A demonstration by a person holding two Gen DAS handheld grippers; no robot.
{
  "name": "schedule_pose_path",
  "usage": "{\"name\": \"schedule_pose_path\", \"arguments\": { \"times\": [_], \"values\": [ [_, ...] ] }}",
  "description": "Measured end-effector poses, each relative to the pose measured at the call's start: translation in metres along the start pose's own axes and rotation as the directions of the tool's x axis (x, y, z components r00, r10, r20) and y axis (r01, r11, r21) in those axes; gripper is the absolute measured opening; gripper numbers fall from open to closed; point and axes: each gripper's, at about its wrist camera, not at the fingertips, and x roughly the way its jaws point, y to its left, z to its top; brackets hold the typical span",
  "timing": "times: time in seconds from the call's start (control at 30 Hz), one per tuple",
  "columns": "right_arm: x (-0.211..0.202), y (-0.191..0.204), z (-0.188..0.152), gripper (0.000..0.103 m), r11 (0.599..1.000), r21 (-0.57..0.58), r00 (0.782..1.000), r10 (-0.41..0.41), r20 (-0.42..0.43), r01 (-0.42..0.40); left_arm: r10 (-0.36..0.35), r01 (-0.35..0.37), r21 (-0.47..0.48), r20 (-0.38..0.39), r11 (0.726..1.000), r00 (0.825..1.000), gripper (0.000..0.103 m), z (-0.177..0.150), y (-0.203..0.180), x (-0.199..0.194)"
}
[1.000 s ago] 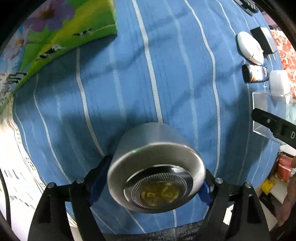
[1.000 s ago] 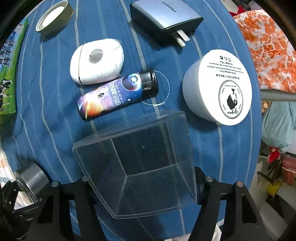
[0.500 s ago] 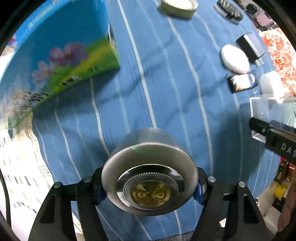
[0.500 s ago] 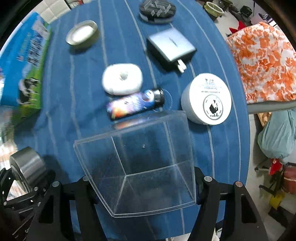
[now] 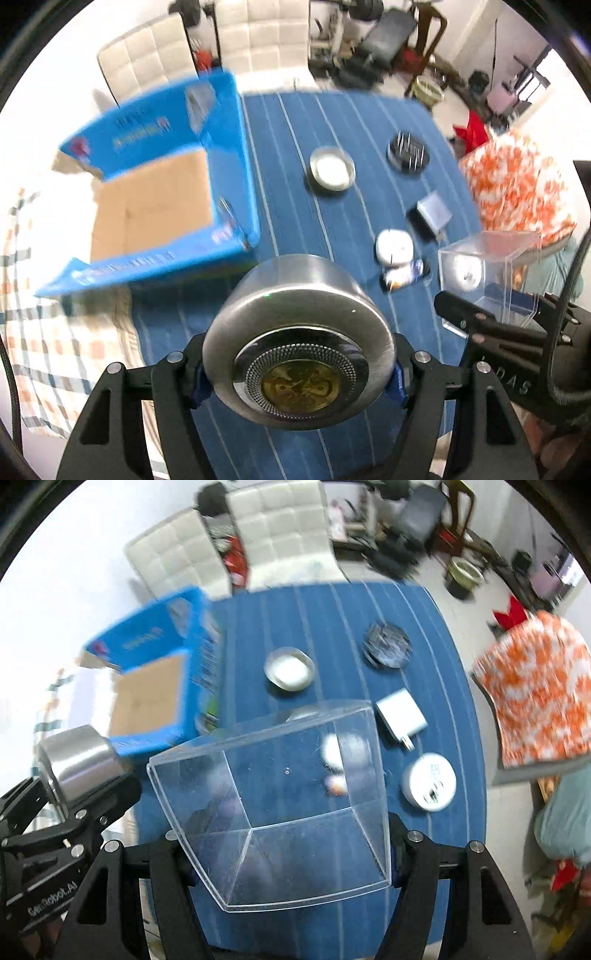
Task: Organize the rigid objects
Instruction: 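Carry the canister and clear box into the blue box with both grippers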
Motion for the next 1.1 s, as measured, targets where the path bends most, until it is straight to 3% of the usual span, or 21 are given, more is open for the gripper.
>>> {"name": "schedule_pose_path", "arguments": {
  "times": [0.23, 0.43, 0.77, 0.9, 1.1],
  "values": [
    [-0.012, 0.073, 0.047, 0.071, 0.993, -0.043, 0.993, 0.111, 0.033, -0.11, 0.019, -0.013, -0.052, 0.111, 0.999, 0.994, 0.069, -0.019, 0.049, -0.123],
    [0.048, 0.129, 0.107, 0.071, 0.992, -0.026, 0.991, 0.125, -0.037, -0.126, 0.059, -0.044, -0.123, 0.121, 0.991, 0.991, 0.069, -0.034, 0.118, -0.178],
    [0.203, 0.193, 0.172, 0.071, 1.0, 0.013, 0.974, 0.018, -0.225, -0.016, 0.058, -0.06, -0.195, -0.015, 0.979, 0.998, 0.069, -0.053, 0.245, -0.16],
    [0.248, 0.203, 0.18, 0.071, 0.999, 0.015, 0.962, -0.043, -0.27, 0.049, 0.051, -0.065, -0.187, -0.078, 0.98, 0.996, 0.069, -0.059, 0.27, -0.138],
    [0.293, 0.215, 0.183, 0.071, 0.997, 0.049, 0.943, -0.033, -0.33, 0.053, 0.004, -0.037, -0.195, -0.167, 0.98, 0.986, 0.069, -0.073, 0.294, -0.11]
  ]
}}
